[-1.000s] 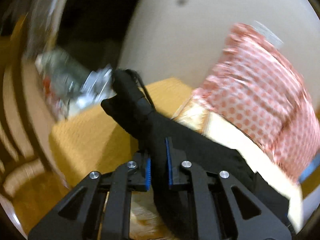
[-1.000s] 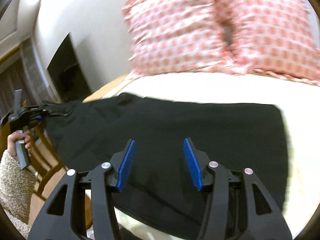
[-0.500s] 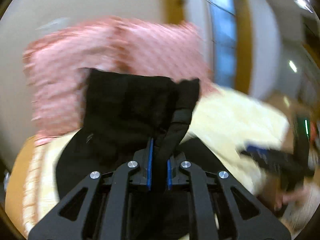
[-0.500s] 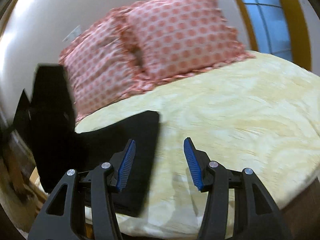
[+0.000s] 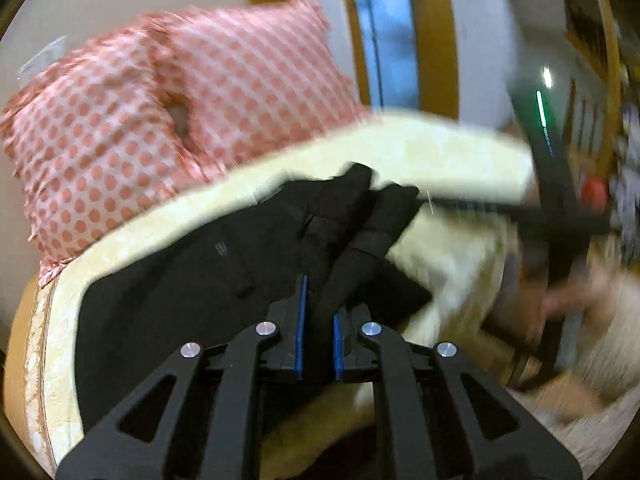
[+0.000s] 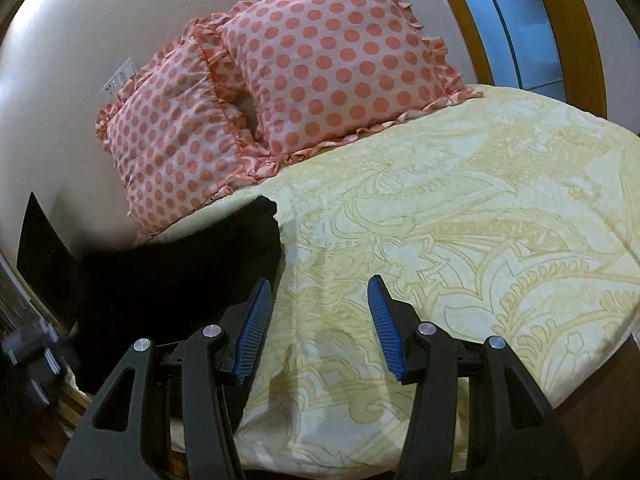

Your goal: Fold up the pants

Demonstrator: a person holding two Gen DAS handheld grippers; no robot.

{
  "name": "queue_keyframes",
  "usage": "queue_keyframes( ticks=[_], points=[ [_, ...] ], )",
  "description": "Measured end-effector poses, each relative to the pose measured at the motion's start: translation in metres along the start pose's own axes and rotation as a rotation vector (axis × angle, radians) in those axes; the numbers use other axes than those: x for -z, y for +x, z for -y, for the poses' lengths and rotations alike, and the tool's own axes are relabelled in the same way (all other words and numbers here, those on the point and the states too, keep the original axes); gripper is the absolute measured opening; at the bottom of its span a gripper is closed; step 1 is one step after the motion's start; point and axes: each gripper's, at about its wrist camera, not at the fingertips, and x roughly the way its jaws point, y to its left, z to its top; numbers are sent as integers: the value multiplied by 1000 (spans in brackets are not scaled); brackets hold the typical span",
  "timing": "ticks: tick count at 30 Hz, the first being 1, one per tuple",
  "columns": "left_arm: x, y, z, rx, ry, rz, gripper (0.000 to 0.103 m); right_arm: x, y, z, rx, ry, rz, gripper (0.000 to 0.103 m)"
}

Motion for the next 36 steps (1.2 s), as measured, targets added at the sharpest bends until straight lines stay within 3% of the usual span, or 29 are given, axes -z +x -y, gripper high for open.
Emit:
queue_keyframes(
  ticks=[2,4,5,7,8,9,10,12,15,17,19,23,24,27,34,36],
  points=[
    [12,17,8,18,11,-52,17,-2,-2,-2,-7,0,12,52],
    [17,8,14,-2,34,-12,20,-7,-7,-13,-27,-25,42,52],
    [15,2,11,17,25,-3,27,-10,-12,-22,-47,-53,65,52],
    [14,-22,-8,126,-52,58,36,-14,-16,-39,-93,-103,82,52],
    [14,-40,-24,189,-119,121,55,-15,-16,-49,-130,-134,76,52],
    [15,-51,-35,199,-163,160,79,-15,-14,-59,-162,-158,63,52],
    [18,-62,-49,177,-220,204,86,-13,-11,-68,-202,-183,43,53],
    [27,-75,-80,69,-324,245,88,-6,-2,-85,-261,-224,-1,56],
    [45,-67,-113,-65,-430,175,88,10,20,-106,-272,-294,-94,57],
    [59,-58,-125,-92,-483,124,88,19,32,-108,-243,-311,-151,59],
    [70,-51,-130,-90,-514,84,88,26,44,-103,-210,-306,-216,60],
    [99,-33,-137,-29,-589,1,91,16,40,-92,-233,-254,-241,60],
    [104,-33,-138,-26,-585,30,92,11,37,-88,-236,-231,-228,60],
    [106,-34,-138,-11,-568,42,98,-16,39,-72,-190,-161,-178,74],
    [107,-32,-137,-1,-538,52,100,-29,93,-51,-155,-60,-361,76],
    [106,-32,-139,10,-537,54,100,-25,93,-50,-165,-64,-365,76]
  ],
)
